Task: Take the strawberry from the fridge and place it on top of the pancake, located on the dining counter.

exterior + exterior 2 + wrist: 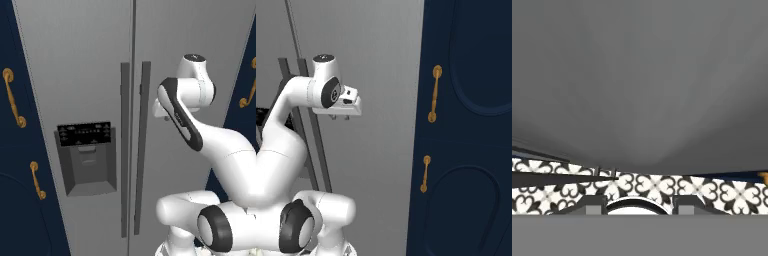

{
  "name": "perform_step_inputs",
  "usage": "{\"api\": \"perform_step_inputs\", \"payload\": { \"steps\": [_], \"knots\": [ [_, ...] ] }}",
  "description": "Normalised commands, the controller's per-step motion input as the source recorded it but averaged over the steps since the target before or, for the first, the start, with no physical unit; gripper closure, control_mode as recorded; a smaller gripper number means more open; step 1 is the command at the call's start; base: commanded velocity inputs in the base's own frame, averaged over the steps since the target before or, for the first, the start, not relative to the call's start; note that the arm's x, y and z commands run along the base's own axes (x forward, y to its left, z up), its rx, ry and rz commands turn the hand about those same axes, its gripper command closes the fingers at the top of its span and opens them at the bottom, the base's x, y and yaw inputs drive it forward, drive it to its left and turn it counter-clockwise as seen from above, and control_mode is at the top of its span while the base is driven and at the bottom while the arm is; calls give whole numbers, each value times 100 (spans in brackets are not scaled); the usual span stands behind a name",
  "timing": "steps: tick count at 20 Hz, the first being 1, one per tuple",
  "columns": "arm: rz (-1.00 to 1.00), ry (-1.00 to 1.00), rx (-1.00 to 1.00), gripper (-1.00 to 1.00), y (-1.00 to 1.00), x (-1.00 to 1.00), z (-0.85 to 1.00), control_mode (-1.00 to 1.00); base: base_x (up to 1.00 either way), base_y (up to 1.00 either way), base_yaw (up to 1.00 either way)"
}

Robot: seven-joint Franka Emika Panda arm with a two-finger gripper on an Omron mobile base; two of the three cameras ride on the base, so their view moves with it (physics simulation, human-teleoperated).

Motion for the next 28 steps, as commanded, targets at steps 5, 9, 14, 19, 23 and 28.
{"api": "perform_step_inputs", "payload": {
  "steps": [5, 9, 14, 19, 23, 28],
  "knots": [
    [0, -1, 0, -100, 3, -34, -5, -100, 0, 0, 0],
    [0, -16, 0, -100, 1, -90, -18, -100, 0, 0, 0],
    [-1, -3, 0, -100, 1, -8, -5, 100, -20, 0, -4],
    [0, 0, 0, -100, 0, 0, 0, 100, -99, 40, -18],
    [0, 0, 0, -100, 0, 0, 0, 100, -8, 95, -12],
    [-1, -3, 0, -100, 2, 36, 0, -100, 6, 24, -4]
  ]
}}
